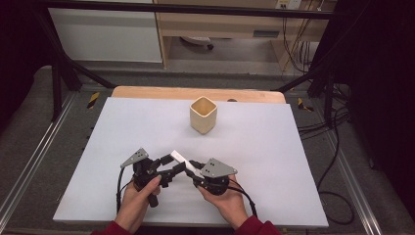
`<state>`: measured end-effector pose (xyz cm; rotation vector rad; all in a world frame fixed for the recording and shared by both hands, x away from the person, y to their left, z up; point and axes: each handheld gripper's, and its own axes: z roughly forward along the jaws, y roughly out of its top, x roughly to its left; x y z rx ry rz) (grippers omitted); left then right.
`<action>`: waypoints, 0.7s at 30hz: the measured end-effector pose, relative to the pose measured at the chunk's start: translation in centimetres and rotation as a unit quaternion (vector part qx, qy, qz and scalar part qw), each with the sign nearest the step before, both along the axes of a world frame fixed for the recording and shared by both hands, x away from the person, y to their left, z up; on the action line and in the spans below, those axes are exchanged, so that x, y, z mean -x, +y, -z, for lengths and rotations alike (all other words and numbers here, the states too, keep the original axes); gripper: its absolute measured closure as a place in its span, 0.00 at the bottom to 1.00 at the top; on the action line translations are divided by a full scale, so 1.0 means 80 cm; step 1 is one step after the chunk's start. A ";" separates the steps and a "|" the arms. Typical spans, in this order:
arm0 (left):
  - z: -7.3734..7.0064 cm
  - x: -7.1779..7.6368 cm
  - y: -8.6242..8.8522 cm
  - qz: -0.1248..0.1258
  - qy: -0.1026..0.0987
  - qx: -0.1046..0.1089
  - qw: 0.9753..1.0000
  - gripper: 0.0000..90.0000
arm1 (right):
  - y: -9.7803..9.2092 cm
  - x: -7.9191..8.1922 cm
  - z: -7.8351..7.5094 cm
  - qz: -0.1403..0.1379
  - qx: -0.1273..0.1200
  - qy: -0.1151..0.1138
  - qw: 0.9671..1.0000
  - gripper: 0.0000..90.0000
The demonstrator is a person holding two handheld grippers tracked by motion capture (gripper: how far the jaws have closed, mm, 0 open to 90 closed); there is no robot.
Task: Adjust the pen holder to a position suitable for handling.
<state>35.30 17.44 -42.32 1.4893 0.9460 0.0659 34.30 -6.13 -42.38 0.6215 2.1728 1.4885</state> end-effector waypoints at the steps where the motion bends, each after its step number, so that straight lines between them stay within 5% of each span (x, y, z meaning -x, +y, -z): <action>1: 0.000 0.000 0.000 0.000 0.001 0.001 1.000 0.26 | 0.000 0.000 0.000 0.000 0.000 0.000 1.000 0.75; 11: 0.002 -0.001 0.002 0.000 0.009 0.008 1.000 0.33 | 0.001 0.001 0.001 -0.002 0.001 0.001 1.000 0.75; 21: 0.006 -0.005 0.010 -0.011 0.042 0.032 0.999 0.47 | 0.005 0.002 0.004 -0.006 0.007 0.003 1.000 0.75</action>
